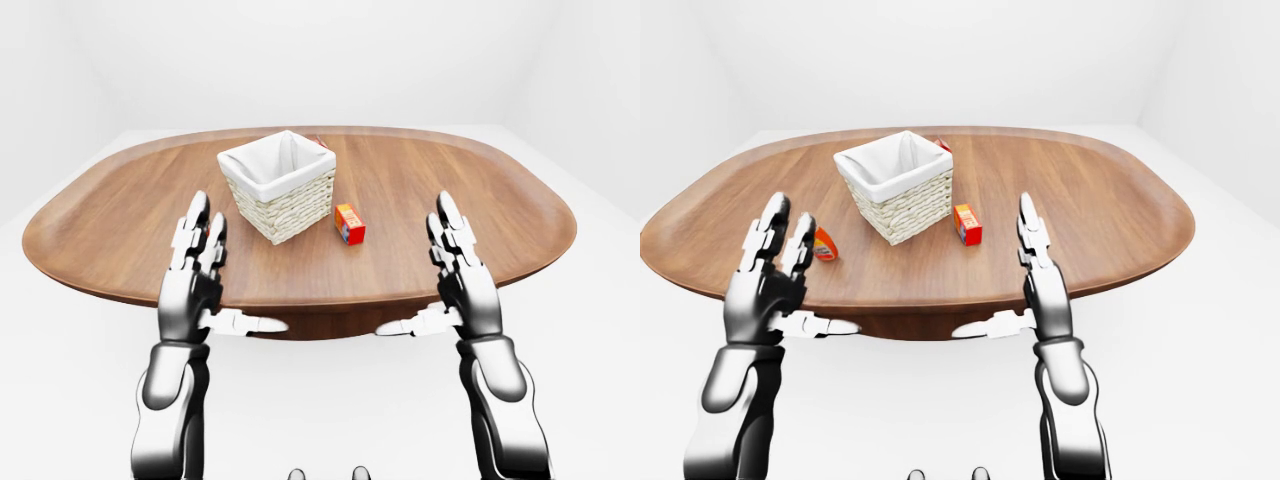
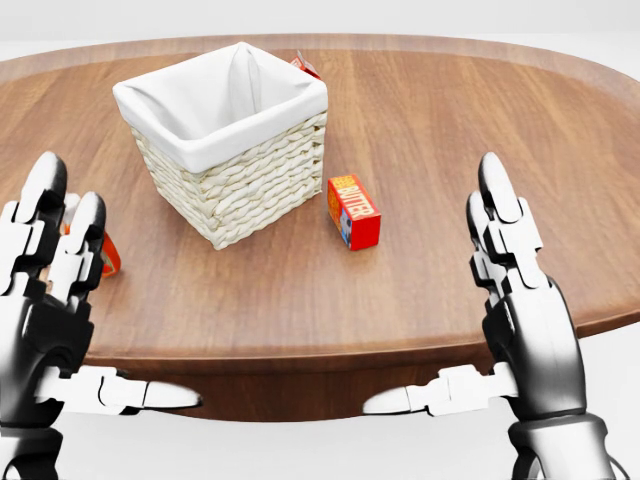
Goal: Pick up the butter and put it in the basket.
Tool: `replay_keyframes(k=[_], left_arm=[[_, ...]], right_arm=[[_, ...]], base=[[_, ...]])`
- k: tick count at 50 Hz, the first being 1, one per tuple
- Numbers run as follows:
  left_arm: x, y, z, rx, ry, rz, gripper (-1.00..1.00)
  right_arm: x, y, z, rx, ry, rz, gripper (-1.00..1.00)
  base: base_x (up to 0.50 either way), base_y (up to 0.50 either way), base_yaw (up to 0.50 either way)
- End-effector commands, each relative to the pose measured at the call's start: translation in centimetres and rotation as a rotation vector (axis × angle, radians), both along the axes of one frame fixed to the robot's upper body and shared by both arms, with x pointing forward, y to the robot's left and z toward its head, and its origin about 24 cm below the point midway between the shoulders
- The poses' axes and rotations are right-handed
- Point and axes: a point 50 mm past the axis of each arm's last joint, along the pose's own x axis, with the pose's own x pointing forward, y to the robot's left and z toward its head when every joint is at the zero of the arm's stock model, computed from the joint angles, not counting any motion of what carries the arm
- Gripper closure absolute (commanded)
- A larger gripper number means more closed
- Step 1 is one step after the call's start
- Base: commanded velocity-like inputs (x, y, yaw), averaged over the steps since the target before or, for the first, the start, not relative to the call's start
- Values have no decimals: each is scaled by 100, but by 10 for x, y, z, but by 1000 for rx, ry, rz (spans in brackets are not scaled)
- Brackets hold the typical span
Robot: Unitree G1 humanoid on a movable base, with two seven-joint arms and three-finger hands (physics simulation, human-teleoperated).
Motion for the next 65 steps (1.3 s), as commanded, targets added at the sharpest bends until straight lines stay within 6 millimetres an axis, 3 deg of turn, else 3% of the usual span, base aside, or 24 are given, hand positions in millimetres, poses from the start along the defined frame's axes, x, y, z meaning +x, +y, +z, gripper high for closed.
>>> replay_keyframes(k=[1,20,36,39,45,50,56,65], left_arm=[[-17,7,36,-8,-175,2,-100],[-13,8,32,-33,-153,8,-100],[-14,8,39,-32,-189,11,-100],[-5,6,42,-27,-192,4,-100],[0,8,71,-11,-319,-7,-100],[7,11,86,-8,-372,-8,-100],[-2,17,104,-21,-459,3,-100],[0,18,102,-20,-443,7,-100]], right_arm=[[-13,1,22,-30,-102,4,-100],[-15,1,20,-37,-89,5,-100],[-17,1,30,-23,-144,3,-100],[-15,2,38,-35,-183,4,-100],[-13,-2,69,-72,-331,9,-100],[-15,-6,81,-90,-387,13,-100],[-22,-7,94,-149,-449,35,-100],[-27,-2,104,-203,-507,52,-100]], base=[[0,0,0],[1,44,0],[0,0,0],[0,0,0],[0,0,0],[0,0,0],[3,0,0],[36,0,0]])
